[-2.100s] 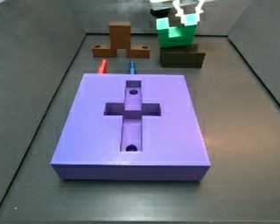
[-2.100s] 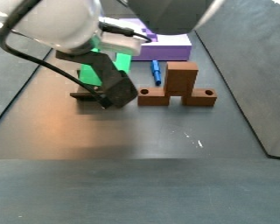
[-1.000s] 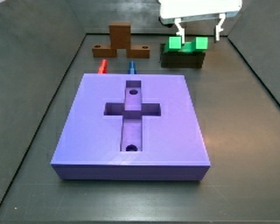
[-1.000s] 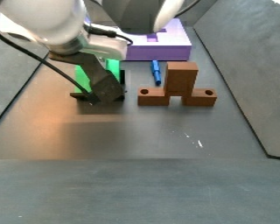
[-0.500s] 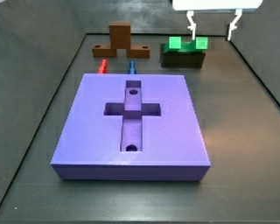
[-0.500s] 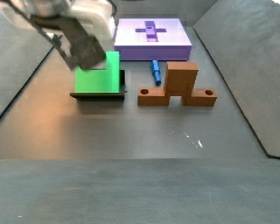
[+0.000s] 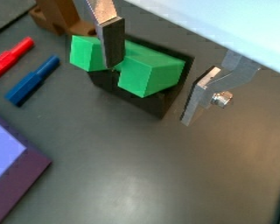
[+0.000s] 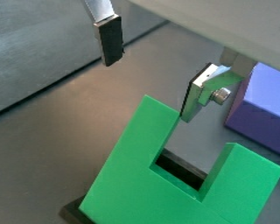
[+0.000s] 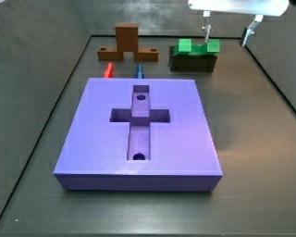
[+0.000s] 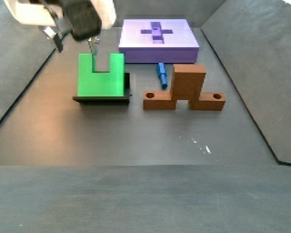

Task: Pick up the green object. Move up. Place the green object on the fixture. Regrasp the green object. Move to above the board. Insert the green object.
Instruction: Regrasp the green object.

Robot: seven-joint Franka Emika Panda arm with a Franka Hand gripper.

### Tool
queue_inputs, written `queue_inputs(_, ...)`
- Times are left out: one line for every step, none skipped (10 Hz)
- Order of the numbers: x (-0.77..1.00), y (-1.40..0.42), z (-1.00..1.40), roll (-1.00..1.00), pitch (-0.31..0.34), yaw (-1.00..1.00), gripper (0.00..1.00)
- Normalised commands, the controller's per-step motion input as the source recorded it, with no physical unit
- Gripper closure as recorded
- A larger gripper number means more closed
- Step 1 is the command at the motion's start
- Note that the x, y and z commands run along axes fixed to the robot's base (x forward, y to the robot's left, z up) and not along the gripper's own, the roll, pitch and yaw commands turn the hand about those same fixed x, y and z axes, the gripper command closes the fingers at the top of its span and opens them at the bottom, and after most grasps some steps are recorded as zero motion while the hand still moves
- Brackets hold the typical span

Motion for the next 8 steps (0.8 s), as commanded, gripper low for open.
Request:
queue_inputs(0.0, -0.12, 0.02, 1.0, 0.031, 0.0, 0.0)
queue_inputs(-0.04, -0.07, 0.01, 1.0, 0.0, 0.05, 0.0)
queue_inputs(0.0, 0.0, 0.05, 1.0, -0.046, 0.12, 0.0)
queue_inputs(0.0, 0.0, 0.11, 1.0, -0.277, 0.1, 0.0)
queue_inputs(-0.04, 0.02, 0.07, 1.0, -0.54, 0.15, 0.0)
queue_inputs(-0.12, 0.01, 0.06, 1.0, -0.597, 0.13, 0.0)
queue_inputs(-0.18, 0.1, 0.0, 1.0, -0.44, 0.13, 0.0)
queue_inputs(-0.19, 0.11, 0.0, 1.0, -0.329, 0.17, 0.0)
